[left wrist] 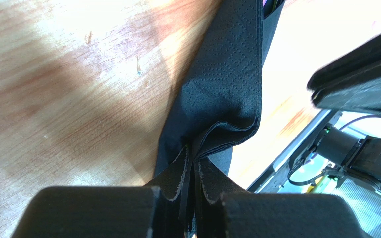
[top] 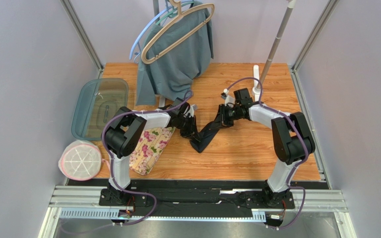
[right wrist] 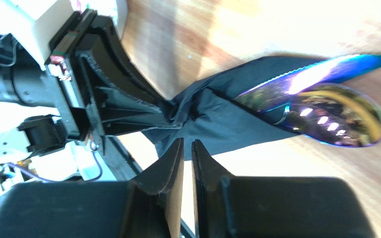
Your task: Place the utensils on the paper napkin and roll it up
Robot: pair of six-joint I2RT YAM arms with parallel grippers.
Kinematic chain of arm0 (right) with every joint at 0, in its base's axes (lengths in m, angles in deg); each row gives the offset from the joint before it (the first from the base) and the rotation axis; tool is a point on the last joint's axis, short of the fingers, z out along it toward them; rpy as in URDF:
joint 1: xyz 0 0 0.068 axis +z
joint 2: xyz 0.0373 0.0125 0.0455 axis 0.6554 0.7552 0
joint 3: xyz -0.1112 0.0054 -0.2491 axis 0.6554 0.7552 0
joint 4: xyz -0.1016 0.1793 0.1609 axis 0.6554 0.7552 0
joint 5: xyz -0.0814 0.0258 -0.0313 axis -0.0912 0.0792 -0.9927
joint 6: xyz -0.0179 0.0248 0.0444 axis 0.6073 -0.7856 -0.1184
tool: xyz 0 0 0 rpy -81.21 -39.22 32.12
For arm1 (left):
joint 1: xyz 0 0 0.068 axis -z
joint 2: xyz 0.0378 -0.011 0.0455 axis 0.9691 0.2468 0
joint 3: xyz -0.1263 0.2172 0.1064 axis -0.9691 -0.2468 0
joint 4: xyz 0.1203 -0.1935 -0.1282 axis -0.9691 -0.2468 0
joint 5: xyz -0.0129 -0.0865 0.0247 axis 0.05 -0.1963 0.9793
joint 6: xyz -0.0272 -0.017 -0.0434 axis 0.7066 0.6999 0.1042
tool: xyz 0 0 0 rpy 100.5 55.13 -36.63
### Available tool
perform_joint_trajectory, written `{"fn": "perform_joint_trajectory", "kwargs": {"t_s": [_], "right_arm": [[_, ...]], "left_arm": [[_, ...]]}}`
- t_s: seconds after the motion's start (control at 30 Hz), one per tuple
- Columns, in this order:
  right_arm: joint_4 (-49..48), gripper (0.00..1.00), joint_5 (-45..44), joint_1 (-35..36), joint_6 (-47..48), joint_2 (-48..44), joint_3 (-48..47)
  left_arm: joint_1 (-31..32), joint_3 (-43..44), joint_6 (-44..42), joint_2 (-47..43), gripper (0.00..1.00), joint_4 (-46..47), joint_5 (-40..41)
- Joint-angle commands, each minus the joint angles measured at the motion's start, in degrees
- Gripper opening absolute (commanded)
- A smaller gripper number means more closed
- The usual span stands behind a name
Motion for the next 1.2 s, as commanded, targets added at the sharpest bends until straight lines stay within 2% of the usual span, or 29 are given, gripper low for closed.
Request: {"fn": "perform_joint_trajectory", "kwargs": {"t_s": [0.0, 0.5, 0.67, 0.9, 1.17], "right_arm": [[-3.87, 0.11, 2.02, 0.76, -2.39, 0.02, 0.92], [-7.38, 0.04, -2.64, 0.94, -1.42, 9.08, 2.23], [-6.33, 0.0, -4.83, 0.85, -0.98, 10.75, 2.67], [-5.36, 0.0, -6.51, 1.11, -0.89, 12.34, 2.5], [-4.83, 0.0, -7.83, 1.64, -0.8, 12.86, 2.32]], "left_arm": [[-0.69, -0.42, -3.22, 1.66, 0.08, -3.85, 6.48], [-0.77, 0.02, -3.05, 1.05, 0.08, -2.98, 5.17], [-0.07, 0.46, -1.73, -2.03, 0.08, -2.18, 3.23], [3.18, 2.48, 0.2, -7.39, 0.09, -2.63, 0.5], [5.46, 3.02, 3.18, -4.15, 0.09, 0.26, -2.04]]}}
